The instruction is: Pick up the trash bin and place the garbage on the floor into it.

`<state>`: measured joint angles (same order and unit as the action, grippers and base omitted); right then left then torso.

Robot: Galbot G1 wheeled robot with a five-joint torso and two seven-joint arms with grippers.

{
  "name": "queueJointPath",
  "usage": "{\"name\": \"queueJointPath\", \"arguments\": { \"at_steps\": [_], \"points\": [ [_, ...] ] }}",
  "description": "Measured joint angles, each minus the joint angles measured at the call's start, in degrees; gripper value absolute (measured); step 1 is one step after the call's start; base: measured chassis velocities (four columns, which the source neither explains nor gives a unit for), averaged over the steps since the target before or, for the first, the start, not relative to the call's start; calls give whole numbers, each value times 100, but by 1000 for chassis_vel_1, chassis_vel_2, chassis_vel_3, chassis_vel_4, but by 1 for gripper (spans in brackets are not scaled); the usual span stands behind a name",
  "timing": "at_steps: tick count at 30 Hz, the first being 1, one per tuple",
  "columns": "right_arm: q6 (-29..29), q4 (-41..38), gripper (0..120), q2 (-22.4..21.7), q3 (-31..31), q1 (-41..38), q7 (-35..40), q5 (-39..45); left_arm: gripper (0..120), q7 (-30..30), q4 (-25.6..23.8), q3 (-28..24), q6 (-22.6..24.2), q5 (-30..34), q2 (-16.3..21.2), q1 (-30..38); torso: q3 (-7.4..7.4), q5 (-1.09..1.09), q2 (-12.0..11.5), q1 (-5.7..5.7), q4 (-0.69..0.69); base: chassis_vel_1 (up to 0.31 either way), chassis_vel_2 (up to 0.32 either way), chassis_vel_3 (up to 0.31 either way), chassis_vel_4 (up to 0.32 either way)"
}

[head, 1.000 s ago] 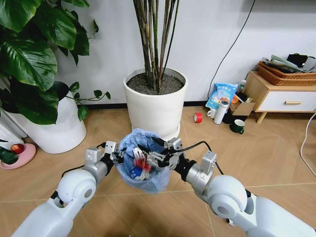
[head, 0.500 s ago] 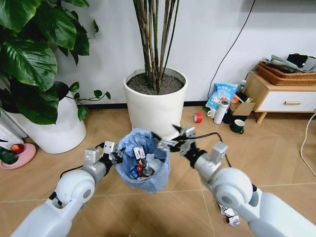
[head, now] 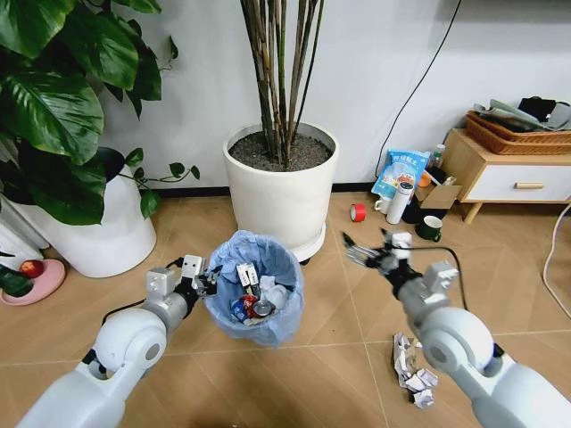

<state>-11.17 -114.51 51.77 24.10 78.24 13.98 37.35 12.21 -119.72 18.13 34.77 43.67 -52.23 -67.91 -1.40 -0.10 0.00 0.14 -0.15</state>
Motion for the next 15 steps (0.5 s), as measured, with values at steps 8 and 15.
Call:
{"name": "queueJointPath", "arguments": {
  "at_steps": [8, 15],
  "points": [
    [78, 1010, 100, 479, 475, 836, -245, -537, 0, -2, -52, 2, 0, 28, 55, 5, 0, -2, 0, -1, 1, 0, 0, 0, 0],
    [144, 2084, 100, 1171, 388, 791, -239, -638, 0, -18, -57, -35, 0, 34, 105, -1, 0, 1, 0, 0, 1, 0, 0, 0, 0]
  ]
}}
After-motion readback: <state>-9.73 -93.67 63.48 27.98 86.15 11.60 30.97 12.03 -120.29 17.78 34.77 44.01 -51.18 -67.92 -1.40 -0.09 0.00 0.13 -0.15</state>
